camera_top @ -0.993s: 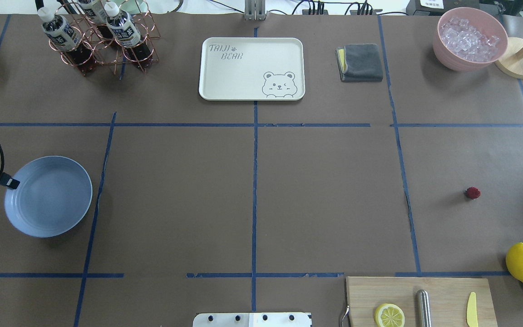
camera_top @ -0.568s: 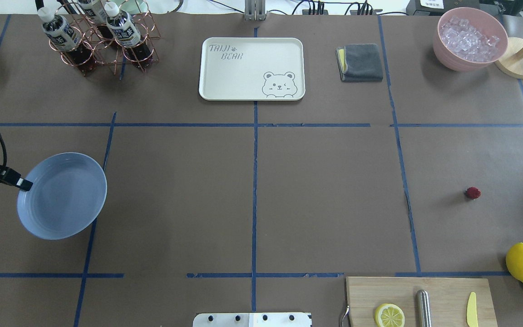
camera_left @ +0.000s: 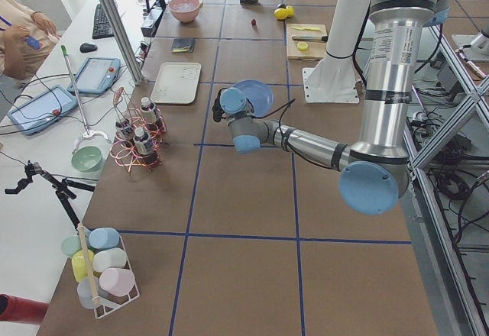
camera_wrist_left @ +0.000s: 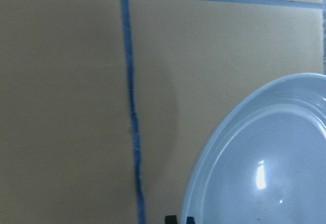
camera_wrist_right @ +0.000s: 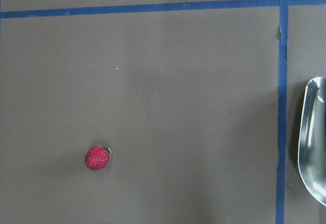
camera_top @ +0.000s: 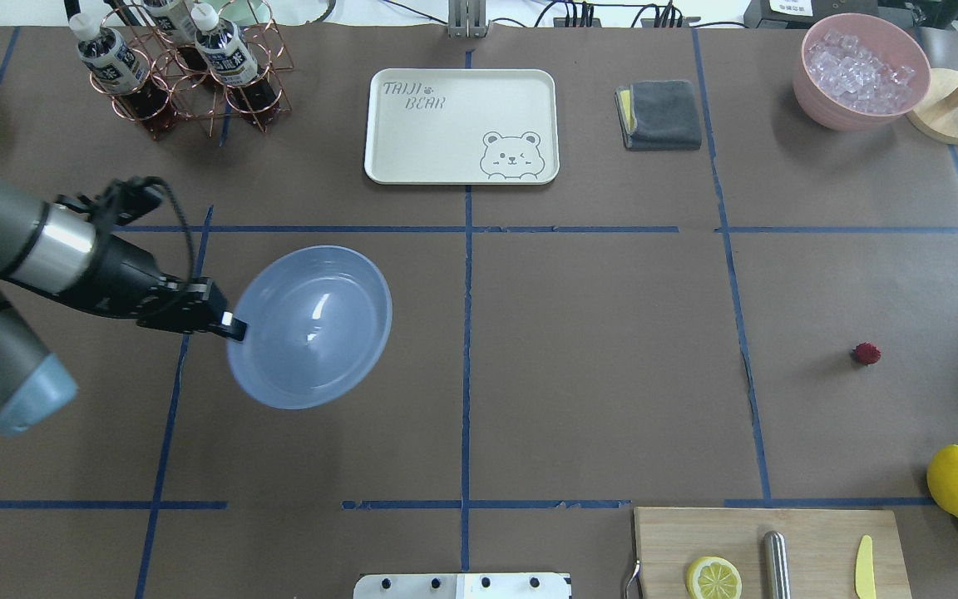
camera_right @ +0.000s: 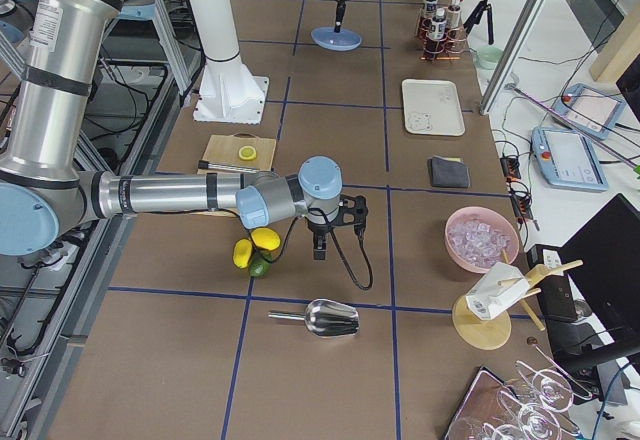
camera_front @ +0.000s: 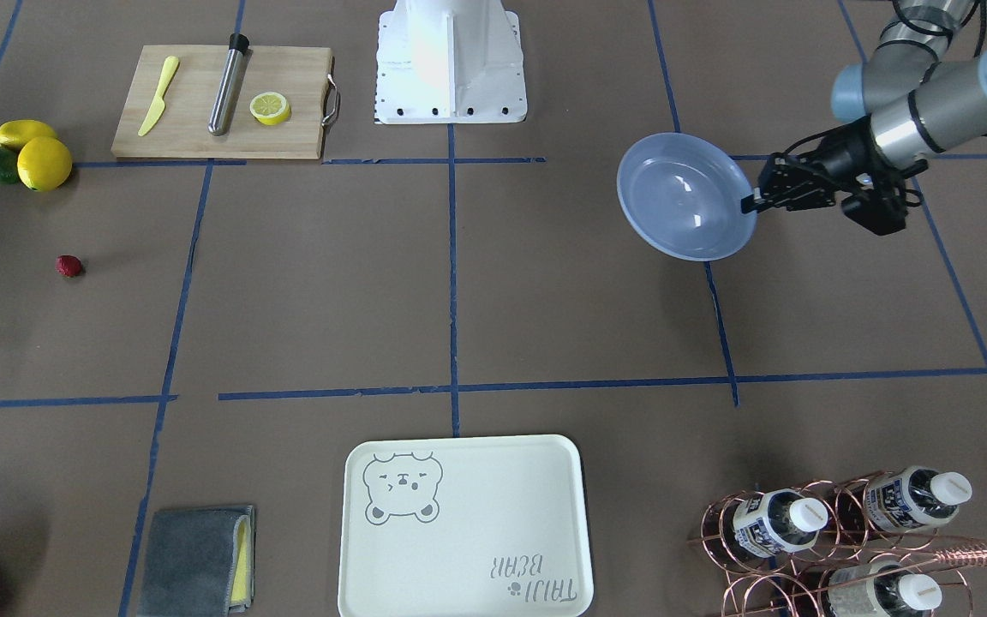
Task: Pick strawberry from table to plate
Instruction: 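Lift the blue plate with the left gripper and carry it to table center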
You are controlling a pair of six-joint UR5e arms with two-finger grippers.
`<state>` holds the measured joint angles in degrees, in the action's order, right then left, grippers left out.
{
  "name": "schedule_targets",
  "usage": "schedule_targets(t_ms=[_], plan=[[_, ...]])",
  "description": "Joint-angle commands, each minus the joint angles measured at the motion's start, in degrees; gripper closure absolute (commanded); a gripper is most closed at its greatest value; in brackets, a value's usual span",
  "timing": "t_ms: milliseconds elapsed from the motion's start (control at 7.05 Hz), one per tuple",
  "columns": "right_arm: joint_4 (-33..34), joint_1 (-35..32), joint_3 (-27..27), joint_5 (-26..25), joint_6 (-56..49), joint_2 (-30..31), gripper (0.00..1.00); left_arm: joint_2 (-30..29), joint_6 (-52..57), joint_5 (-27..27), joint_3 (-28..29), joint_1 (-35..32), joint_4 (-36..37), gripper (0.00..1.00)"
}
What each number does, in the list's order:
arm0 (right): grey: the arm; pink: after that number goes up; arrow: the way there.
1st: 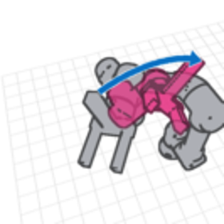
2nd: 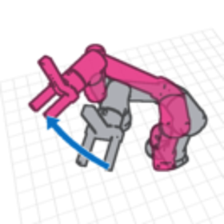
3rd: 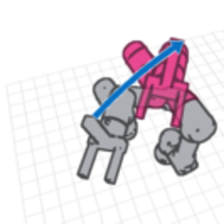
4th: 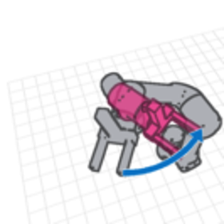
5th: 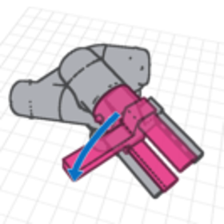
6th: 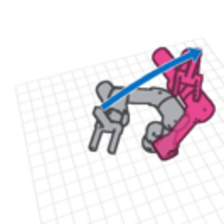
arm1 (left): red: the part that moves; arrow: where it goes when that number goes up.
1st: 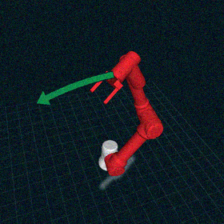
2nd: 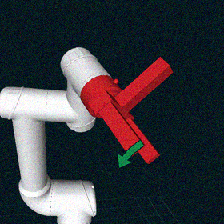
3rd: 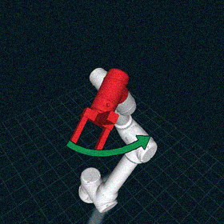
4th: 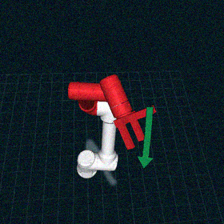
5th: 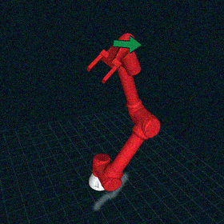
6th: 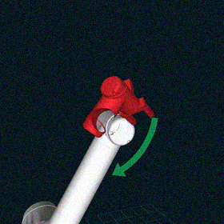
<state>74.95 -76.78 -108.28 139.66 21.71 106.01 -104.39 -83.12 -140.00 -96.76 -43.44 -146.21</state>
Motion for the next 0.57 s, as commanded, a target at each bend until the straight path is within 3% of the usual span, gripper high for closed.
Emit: schedule_targets(t_ms=[0, 426], plan=[[-0.07, 0.05, 0.00, 0.00, 0.00, -0.28, 0.00, -10.80, -10.72, 8.65, 4.80, 9.39, -0.13, 1.00], [-0.16, 0.05, -0.26, 0.26, 0.09, -0.37, 0.00, -12.93, -10.31, 16.41, 10.60, 12.24, 0.84, 1.00]])
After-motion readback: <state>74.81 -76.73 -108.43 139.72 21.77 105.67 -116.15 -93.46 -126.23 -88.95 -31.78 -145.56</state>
